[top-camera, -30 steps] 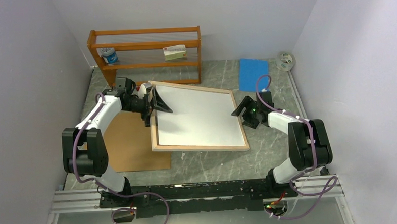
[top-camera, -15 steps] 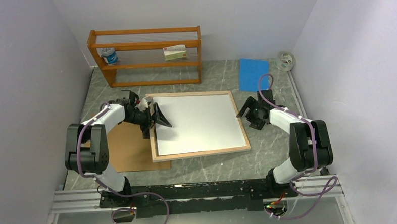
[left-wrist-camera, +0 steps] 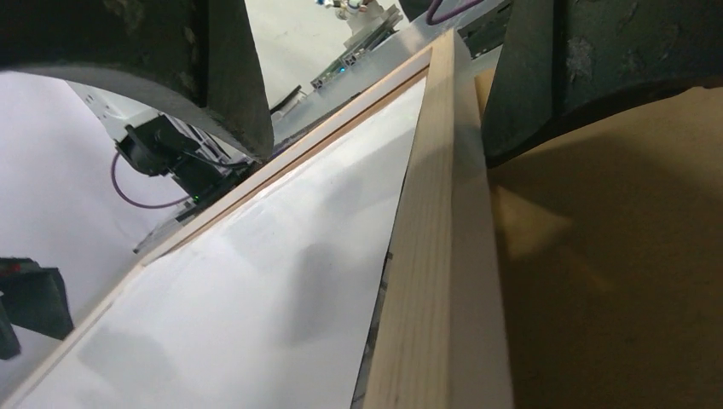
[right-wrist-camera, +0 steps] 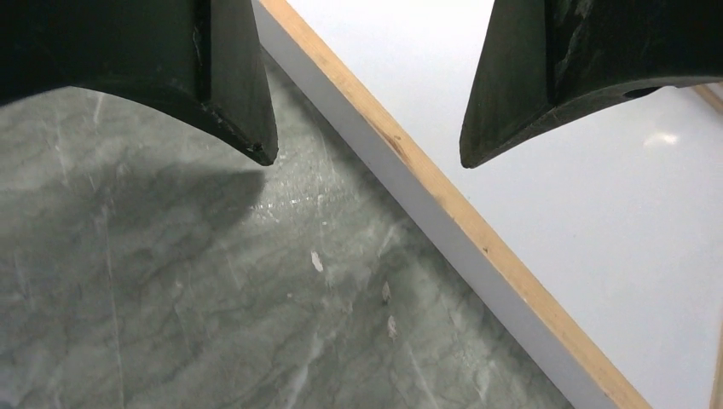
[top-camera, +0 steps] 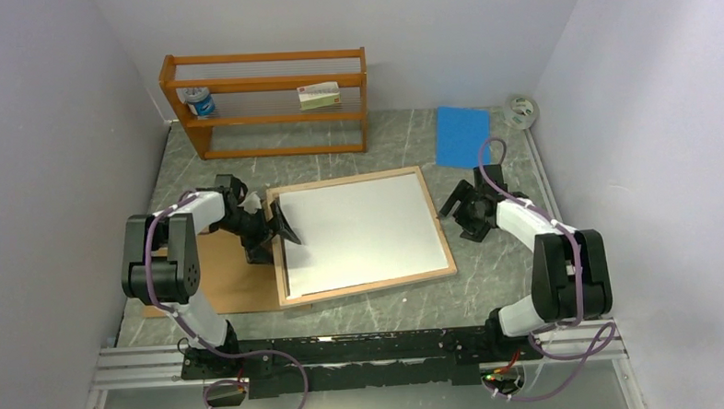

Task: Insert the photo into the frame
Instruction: Adjust the photo frame at the center of the board.

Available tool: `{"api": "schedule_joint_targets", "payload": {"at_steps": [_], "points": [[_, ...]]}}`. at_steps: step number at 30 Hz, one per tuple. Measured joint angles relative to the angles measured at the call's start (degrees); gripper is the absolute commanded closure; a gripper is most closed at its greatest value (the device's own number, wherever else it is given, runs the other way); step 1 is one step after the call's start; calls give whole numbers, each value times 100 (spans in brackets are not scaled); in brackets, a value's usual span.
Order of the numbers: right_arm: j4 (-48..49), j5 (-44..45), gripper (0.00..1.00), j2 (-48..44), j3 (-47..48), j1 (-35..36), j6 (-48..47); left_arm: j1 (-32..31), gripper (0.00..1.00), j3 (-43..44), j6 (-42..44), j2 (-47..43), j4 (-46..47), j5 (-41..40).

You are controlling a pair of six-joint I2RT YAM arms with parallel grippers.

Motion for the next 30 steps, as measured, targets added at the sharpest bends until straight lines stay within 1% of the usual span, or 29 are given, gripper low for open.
{"api": "schedule_joint_targets", "payload": {"at_steps": [7, 13, 14, 16, 18, 22, 24, 26, 27, 30], "points": [[-472, -26, 21, -393, -2, 0, 28, 120, 6, 52, -7, 4, -334, -688], [-743, -404, 19, -964, -219, -2, 310, 118, 6, 533, -66, -55, -955, -2280], [-798, -525, 18, -1051, -273, -2, 372, 129, 6, 610, -61, -136, -981, -2485], [-909, -734, 17, -1134, -334, 0, 444, 144, 7, 782, -17, -286, -981, -2640], [-1014, -1029, 17, -1156, -376, 4, 452, 144, 9, 1104, 59, -339, -857, -2568], [-1047, -1598, 17, -1167, -415, 238, 170, 125, 10, 1878, 299, -79, -188, -2024], [-1016, -1759, 17, -1213, -413, 638, -35, 63, 11, 2245, 407, 195, 149, -1773], [-935, -1875, 17, -1248, -413, 1257, -195, -76, 12, 2577, 516, 546, 538, -1591], [-850, -1921, 17, -1231, -413, 1707, -243, -205, 13, 2732, 612, 787, 824, -1517], [-664, -2009, 17, -1095, -413, 2347, -260, -490, 14, 2828, 785, 1191, 1281, -1438]]}}
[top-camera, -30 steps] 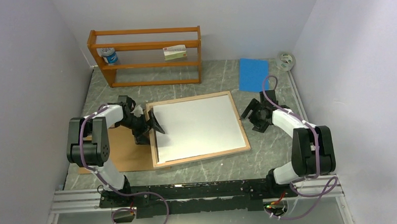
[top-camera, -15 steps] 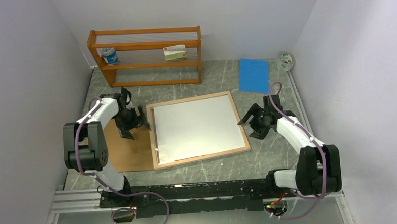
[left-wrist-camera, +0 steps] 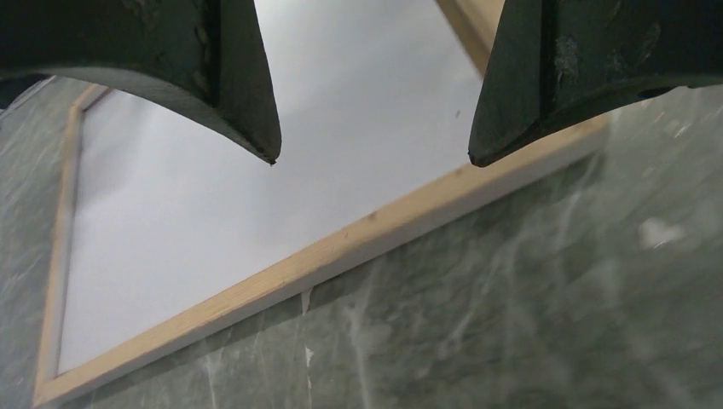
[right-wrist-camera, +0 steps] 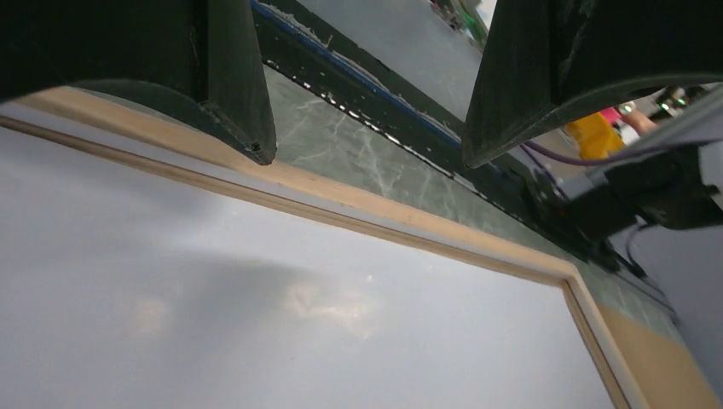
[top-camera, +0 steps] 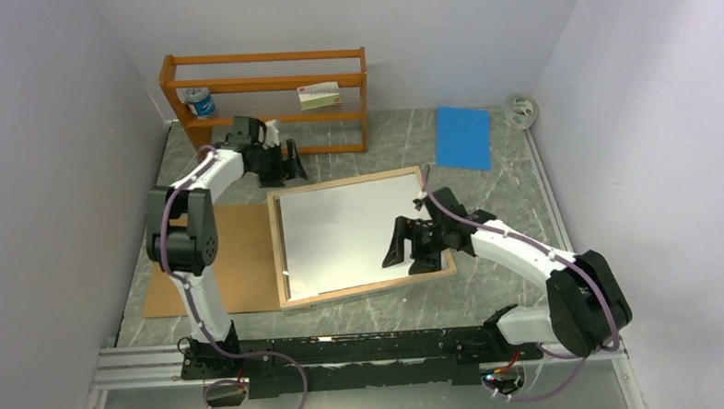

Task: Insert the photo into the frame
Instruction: Adjust the photo frame at the center of the board.

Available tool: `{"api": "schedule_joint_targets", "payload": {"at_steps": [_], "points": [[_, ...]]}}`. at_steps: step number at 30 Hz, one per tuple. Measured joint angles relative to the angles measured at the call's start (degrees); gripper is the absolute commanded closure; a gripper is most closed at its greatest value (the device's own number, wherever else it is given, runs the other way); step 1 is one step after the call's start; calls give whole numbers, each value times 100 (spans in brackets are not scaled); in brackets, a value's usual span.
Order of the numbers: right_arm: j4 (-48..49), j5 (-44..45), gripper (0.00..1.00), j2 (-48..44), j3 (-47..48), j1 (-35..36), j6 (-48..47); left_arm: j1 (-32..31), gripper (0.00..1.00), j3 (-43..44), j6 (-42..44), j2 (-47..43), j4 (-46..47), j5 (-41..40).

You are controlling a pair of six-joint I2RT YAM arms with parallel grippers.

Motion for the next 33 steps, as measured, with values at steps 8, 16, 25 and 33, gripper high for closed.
{"api": "schedule_joint_targets", "payload": {"at_steps": [8, 16, 25, 33], "points": [[455, -223, 17, 706, 79, 957, -321, -413, 7, -81, 402, 553, 1244, -48], [540, -330, 17, 1296, 564, 1408, -446, -448, 8, -323, 651, 837, 1759, -157], [535, -173, 16, 1320, 597, 1447, -271, -472, 10, -483, 688, 761, 1845, 131], [861, -151, 30, 964, 258, 1453, -289, -485, 11, -417, 688, 761, 1646, 63]]}}
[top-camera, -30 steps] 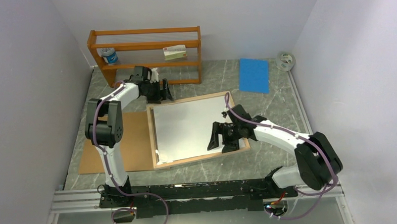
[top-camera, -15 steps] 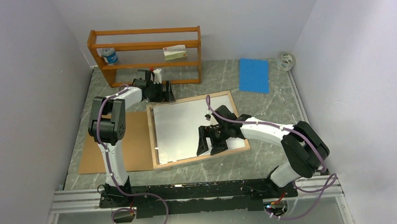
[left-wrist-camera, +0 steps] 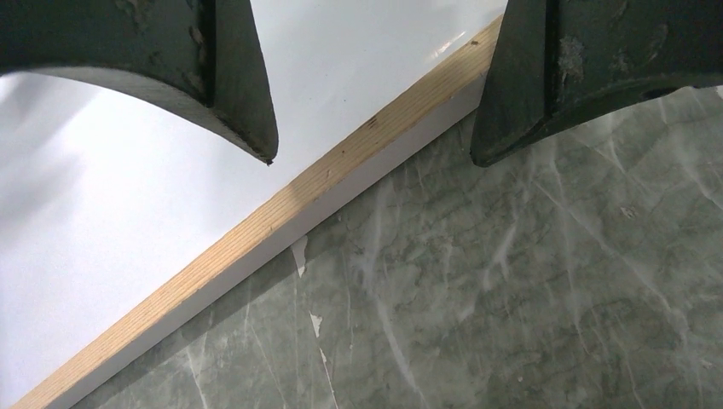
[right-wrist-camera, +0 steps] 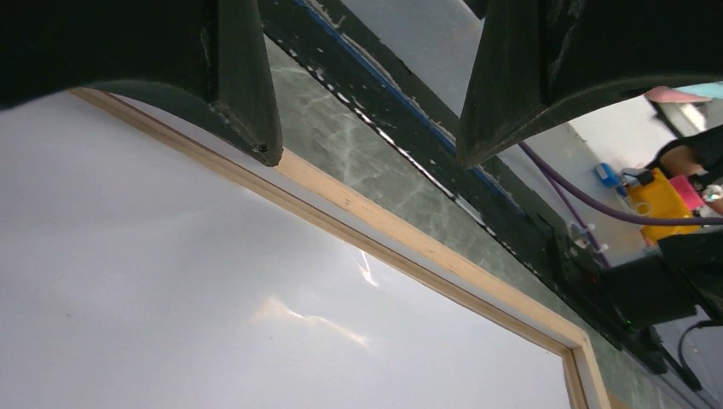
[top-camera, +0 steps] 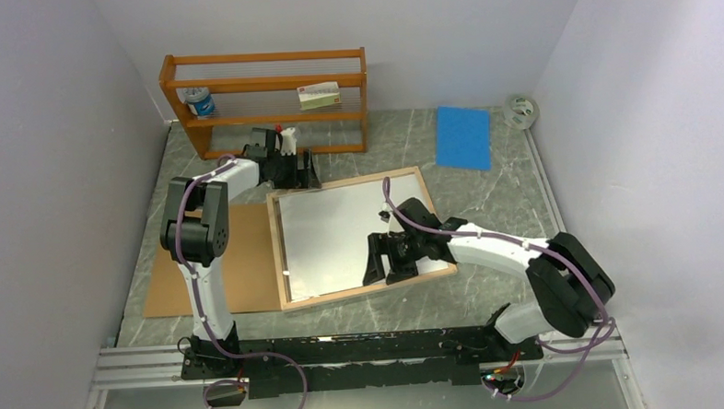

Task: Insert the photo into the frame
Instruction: Adjust the photo frame at the center of the board.

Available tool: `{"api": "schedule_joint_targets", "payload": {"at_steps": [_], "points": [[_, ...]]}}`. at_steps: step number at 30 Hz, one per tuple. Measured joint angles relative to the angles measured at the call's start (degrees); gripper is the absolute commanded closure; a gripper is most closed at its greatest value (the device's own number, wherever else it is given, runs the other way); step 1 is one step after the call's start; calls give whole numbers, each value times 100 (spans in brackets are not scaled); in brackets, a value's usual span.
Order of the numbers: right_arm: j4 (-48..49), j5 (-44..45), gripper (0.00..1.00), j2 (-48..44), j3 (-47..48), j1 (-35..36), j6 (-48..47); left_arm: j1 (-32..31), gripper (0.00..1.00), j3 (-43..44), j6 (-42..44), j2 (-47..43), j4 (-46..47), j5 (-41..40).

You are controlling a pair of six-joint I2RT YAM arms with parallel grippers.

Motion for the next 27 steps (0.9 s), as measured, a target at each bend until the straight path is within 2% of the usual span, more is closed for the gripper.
{"api": "schedule_joint_targets", "payload": {"at_steps": [3, 7, 13, 20, 23, 27], "points": [[122, 15, 42, -339, -321, -2, -205, -17, 12, 46, 0, 0, -142, -33], [103, 13, 46, -474, -501, -9, -369, -37, 12, 129, 0, 24, -293, -68], [37, 33, 28, -470, -590, 9, -337, -37, 12, 199, -4, 59, -382, -46], [-299, 629, 23, -273, -553, -83, 20, -35, 13, 304, 9, 116, -518, 155], [-435, 855, 22, -304, -514, -400, 122, -37, 13, 315, 24, 116, -612, 286], [-520, 1207, 21, -468, -546, -1318, 94, -129, 13, 315, 22, 116, -750, 487]]}}
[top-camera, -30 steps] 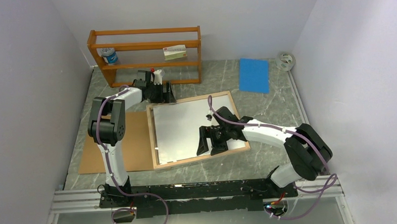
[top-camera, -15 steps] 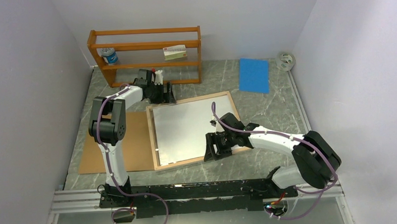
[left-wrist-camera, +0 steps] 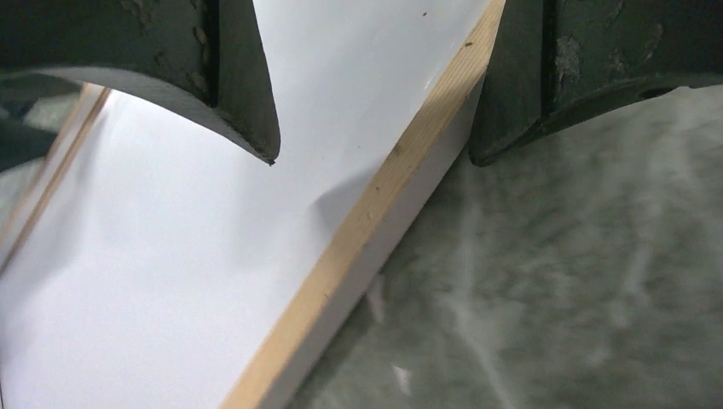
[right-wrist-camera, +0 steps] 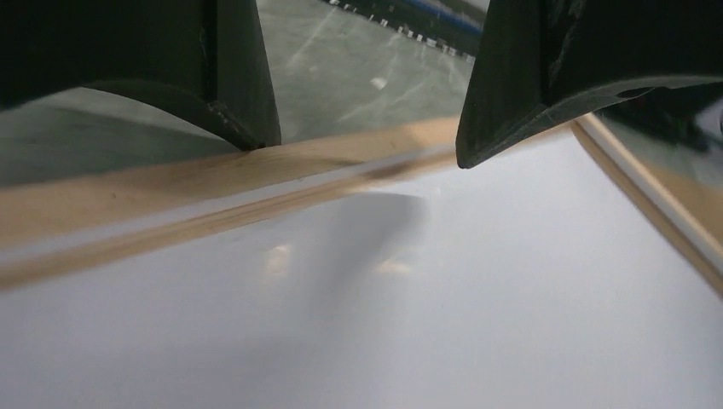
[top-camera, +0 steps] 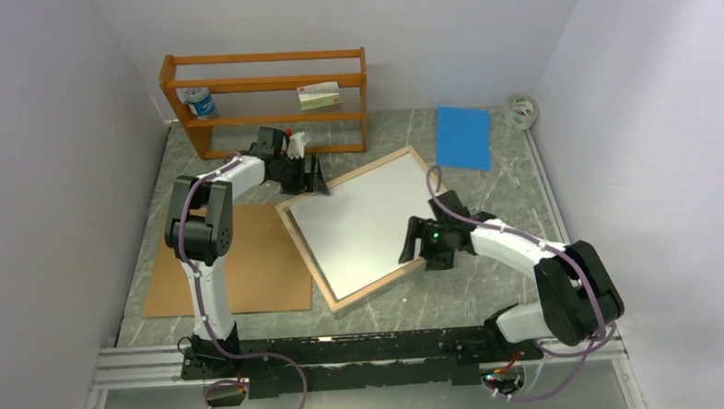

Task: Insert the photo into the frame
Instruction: Adjust the photo frame at the center of the board.

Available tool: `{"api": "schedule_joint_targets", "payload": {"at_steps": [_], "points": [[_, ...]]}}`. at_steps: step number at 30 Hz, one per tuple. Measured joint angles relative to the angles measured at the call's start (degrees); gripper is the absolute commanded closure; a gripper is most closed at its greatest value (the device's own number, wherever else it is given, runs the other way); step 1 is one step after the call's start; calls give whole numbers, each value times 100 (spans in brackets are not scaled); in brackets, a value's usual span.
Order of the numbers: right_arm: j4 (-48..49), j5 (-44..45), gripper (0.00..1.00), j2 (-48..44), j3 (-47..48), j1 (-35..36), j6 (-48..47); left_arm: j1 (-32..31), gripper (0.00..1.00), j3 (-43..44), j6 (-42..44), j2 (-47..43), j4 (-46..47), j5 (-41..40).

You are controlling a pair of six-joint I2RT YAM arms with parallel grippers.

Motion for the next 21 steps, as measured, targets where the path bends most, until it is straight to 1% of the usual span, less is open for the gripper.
{"api": "schedule_joint_targets", "payload": {"at_steps": [3, 9, 15, 21], "points": [[-11, 304, 21, -83, -9, -638, -87, -190, 14, -13, -17, -7, -81, 133], [-70, 529, 21, -120, -11, -1370, -76, -459, 16, -365, -70, -249, -85, 173], [-103, 890, 22, -256, -83, -1843, 229, -713, 16, -977, -297, -737, -420, 203], [-273, 1325, 23, -341, -105, -2048, 507, -964, 16, -1650, -601, -1198, -584, 389]]}}
